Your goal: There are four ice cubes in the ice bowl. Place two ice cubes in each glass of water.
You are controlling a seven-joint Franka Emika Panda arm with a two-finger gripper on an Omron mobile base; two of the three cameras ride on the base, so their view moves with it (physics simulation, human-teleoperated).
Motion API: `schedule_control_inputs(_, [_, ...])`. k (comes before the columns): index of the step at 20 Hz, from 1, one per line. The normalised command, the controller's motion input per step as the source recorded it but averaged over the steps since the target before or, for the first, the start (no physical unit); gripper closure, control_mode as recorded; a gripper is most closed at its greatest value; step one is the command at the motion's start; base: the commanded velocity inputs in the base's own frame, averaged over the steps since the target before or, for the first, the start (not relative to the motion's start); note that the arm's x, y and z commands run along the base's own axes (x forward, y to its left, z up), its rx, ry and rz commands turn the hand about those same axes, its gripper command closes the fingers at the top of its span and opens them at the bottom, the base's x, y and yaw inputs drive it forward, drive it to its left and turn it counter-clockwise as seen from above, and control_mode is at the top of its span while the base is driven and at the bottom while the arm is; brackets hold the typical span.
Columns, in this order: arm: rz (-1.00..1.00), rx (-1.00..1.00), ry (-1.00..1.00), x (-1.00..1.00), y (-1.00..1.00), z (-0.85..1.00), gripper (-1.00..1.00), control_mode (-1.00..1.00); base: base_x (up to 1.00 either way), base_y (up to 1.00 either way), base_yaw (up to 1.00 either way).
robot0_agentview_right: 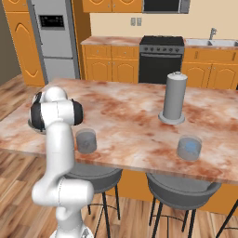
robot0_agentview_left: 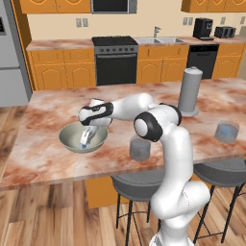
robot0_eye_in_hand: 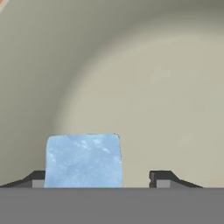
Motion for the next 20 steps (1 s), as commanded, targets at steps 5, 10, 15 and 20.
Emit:
schedule_control_inputs(5, [0.03, -0.01, 0.0, 0.0, 0.38, -0.19, -1.0, -1.0, 0.0, 0.0, 0.0])
schedule_control_inputs(10, [0.04, -0.03, 0.01, 0.0, 0.36, -0.29, 1.0, -1.0, 0.0, 0.0, 0.0])
schedule_control_inputs(15, [0.01, -0.01, 0.03, -0.06, 0.09, -0.27, 1.0, -1.0, 0.0, 0.0, 0.0])
schedule_control_inputs(20, [0.0, 0.0, 0.04, -0.27, -0.34, -0.14, 1.0, -1.0, 0.0, 0.0, 0.0])
